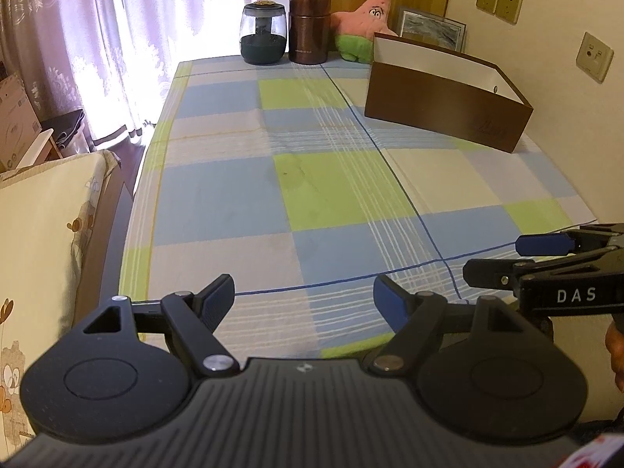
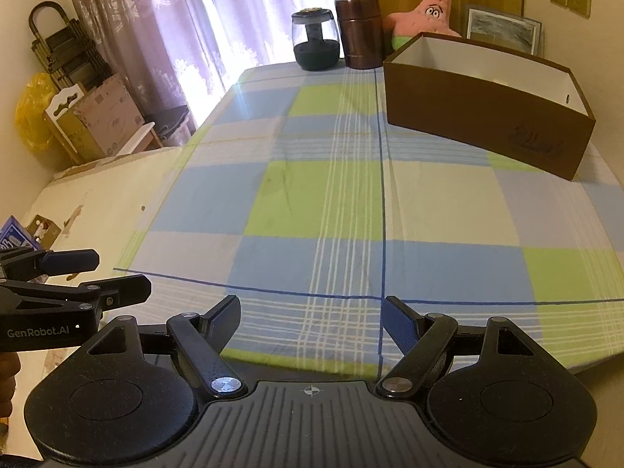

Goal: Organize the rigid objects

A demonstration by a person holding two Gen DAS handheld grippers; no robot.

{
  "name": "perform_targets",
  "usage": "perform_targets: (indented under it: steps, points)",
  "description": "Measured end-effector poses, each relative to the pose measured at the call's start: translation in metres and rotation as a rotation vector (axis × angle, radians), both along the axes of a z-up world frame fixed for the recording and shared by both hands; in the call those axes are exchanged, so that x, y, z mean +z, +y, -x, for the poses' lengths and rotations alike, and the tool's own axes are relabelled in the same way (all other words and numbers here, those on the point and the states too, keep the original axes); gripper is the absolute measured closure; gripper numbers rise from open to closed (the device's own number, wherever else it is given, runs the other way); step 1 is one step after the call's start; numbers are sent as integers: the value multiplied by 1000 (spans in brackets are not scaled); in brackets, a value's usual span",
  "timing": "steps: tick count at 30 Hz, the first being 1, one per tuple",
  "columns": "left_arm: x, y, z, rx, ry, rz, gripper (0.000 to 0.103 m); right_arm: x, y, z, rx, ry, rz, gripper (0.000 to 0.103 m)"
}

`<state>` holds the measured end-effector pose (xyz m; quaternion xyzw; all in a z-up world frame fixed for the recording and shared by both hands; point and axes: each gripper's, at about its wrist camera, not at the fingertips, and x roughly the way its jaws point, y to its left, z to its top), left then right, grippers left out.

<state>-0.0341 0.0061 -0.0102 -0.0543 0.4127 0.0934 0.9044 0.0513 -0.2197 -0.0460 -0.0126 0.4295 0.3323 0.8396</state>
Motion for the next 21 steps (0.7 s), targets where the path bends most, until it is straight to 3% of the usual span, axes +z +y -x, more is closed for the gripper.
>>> perform_targets:
  steps: [21]
  points:
    - [-6,-3,-9,-12,8,3,27,-1,1,-4,-16,20,12,26]
